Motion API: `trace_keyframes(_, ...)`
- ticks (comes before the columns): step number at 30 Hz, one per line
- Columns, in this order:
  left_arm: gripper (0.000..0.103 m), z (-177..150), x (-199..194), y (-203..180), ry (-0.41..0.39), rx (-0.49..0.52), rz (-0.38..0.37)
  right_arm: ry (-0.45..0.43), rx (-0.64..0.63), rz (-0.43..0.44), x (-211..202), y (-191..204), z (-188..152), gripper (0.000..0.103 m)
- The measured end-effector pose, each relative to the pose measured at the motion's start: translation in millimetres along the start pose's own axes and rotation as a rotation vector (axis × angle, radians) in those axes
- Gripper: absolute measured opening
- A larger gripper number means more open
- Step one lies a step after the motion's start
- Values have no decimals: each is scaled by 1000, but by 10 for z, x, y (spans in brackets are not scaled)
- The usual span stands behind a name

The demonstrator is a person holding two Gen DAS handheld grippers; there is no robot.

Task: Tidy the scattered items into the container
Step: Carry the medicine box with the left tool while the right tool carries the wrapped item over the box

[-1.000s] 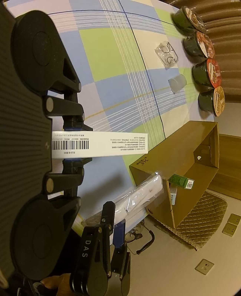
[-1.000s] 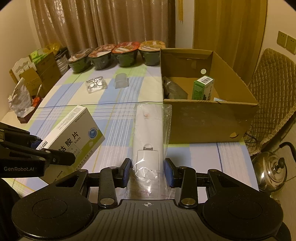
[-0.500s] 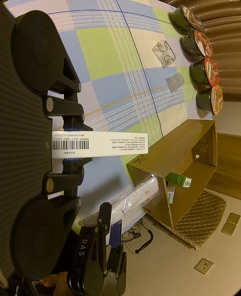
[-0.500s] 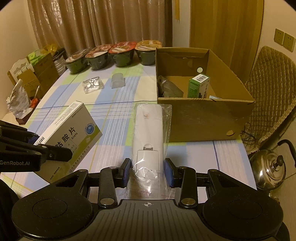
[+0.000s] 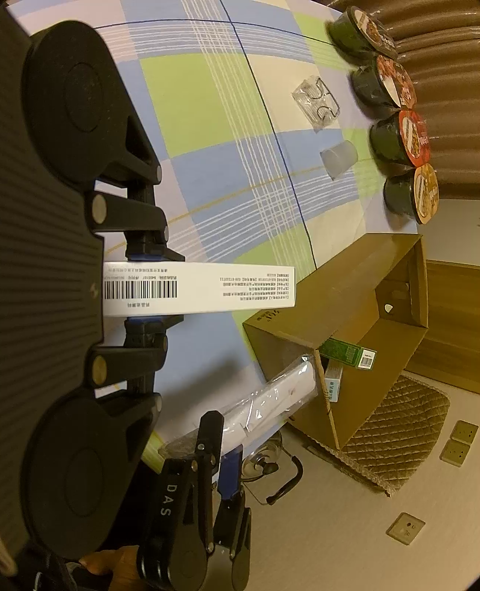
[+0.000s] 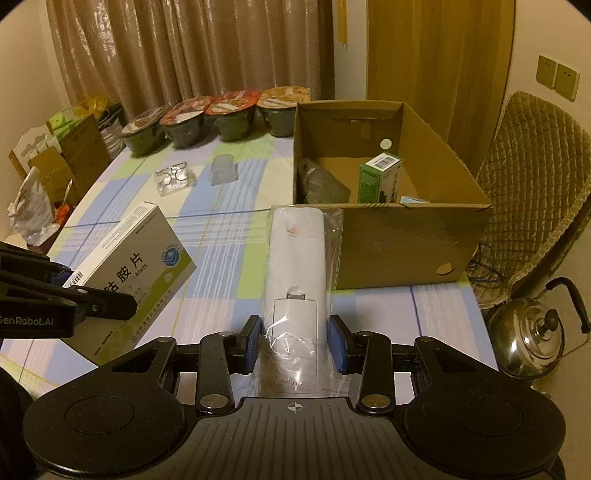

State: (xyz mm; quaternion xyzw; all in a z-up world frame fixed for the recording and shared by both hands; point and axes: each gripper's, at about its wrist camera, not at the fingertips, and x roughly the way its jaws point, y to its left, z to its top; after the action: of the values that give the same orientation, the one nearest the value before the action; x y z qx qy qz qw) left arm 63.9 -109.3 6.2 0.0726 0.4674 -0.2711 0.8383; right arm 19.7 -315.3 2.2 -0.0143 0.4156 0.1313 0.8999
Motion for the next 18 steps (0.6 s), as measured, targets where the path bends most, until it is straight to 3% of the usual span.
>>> trace_keyframes(18,20,304,13,-196,-31,33,-19,-49,41,-27,-130,-299,189,41)
